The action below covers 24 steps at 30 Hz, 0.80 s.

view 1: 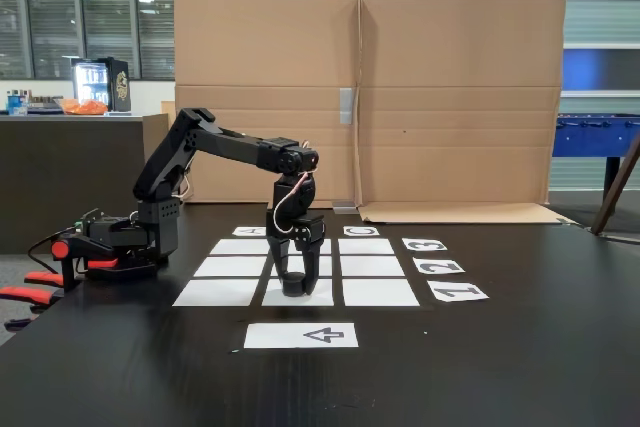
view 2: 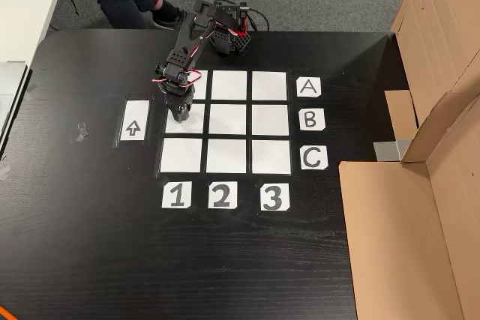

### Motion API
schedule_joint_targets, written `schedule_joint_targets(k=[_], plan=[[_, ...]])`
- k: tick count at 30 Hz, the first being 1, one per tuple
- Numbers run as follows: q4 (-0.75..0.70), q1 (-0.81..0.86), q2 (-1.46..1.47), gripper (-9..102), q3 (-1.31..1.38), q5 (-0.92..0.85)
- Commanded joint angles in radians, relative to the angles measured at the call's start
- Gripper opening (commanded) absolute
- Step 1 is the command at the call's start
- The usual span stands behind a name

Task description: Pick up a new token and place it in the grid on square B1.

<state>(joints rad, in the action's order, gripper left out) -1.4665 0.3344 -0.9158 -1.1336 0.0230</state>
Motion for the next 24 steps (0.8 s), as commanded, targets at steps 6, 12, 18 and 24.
schedule_joint_targets(k=[6, 12, 18, 24], plan=[[0.014, -0.011, -0.023, 22, -0.023, -0.005], [0.015, -0.008, -0.026, 24, -0.028, -0.002], [0.015, -0.003, -0.055, 32, -0.041, 0.012], [0.008, -0.006, -0.133, 33, -0.054, 0.017]])
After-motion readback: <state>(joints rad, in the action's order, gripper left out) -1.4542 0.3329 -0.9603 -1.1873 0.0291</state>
